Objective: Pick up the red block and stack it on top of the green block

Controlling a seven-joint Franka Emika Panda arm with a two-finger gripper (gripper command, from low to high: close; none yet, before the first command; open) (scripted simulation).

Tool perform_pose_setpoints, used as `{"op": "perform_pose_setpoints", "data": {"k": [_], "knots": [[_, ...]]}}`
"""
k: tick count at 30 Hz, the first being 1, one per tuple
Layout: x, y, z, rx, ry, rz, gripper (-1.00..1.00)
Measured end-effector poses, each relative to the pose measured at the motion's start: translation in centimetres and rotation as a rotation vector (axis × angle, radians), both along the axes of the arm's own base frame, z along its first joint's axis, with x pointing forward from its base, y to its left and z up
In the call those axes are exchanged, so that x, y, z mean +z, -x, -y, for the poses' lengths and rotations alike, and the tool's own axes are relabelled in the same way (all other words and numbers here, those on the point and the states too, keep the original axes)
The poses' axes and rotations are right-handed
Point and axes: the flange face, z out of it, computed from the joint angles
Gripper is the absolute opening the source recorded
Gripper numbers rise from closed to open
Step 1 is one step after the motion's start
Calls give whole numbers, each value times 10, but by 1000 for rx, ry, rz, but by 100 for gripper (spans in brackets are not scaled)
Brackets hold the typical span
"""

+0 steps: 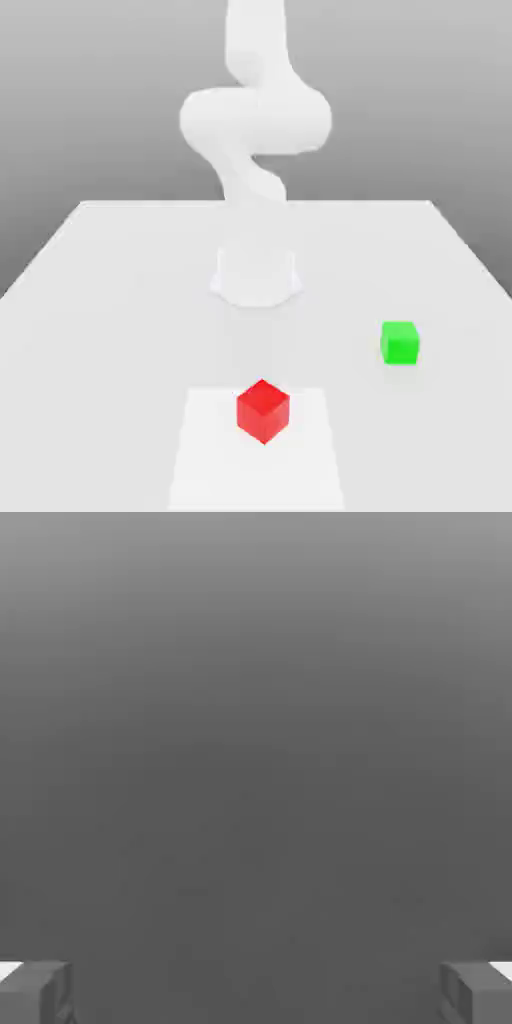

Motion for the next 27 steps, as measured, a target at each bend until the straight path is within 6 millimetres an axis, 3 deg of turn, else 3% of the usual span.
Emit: {"op": "perform_pose_setpoints", "data": {"k": [13, 27], "knots": [[-123, -59, -5, 446, 379, -195, 0], [-259, -79, -5, 1003, 666, -371, 0]]}}
